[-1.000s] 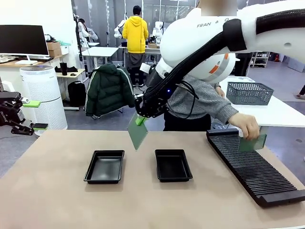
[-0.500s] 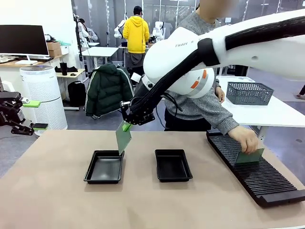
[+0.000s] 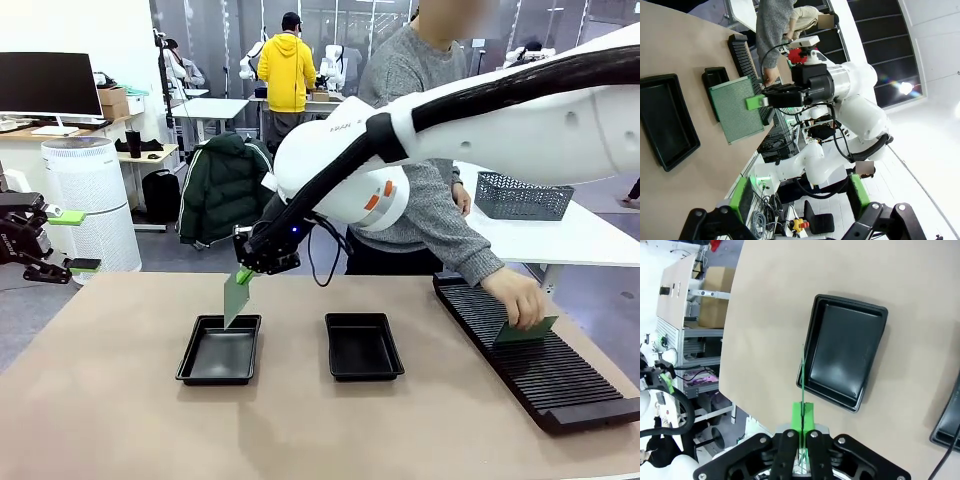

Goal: Inspect and transfer BCBs to ESD trays.
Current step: Pick up the Blank PCB from the PCB Rack and place it in the left ESD tray.

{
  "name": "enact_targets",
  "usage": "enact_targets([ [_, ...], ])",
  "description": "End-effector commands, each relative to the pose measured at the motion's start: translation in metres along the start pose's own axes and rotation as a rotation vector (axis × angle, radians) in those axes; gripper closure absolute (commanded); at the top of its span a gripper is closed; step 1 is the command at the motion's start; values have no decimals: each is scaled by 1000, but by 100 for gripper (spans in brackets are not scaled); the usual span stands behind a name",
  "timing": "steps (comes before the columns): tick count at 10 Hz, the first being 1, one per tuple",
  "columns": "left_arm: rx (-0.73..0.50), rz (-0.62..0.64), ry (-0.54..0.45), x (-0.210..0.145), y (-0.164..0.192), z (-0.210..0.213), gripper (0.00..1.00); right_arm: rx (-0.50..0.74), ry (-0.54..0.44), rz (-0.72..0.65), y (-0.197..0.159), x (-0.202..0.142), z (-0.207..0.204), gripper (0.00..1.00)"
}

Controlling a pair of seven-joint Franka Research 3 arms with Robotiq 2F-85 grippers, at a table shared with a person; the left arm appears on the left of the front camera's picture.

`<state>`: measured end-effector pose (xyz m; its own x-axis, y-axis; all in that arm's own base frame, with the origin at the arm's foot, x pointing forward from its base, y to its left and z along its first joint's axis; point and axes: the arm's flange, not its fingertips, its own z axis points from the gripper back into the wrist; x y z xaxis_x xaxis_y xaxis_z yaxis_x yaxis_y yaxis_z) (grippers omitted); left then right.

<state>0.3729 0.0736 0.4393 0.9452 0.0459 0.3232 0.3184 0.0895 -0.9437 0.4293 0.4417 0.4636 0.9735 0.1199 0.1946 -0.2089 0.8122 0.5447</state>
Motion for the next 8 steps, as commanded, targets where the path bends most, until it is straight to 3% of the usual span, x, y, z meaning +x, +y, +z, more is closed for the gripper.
enact_targets([
  [1, -2, 1, 0, 0, -1, 0, 0, 62, 7, 13, 5, 8, -20, 98],
  [6, -2, 1, 0, 0, -1, 0, 0, 92, 38, 28, -8, 19, -56, 98],
  [7, -2, 1, 0, 0, -1, 0, 0, 125, -3, 165, -9, 18, -58, 98],
  [8, -2, 1, 0, 0, -1, 0, 0, 47, 57, 18, -7, 21, -59, 98],
])
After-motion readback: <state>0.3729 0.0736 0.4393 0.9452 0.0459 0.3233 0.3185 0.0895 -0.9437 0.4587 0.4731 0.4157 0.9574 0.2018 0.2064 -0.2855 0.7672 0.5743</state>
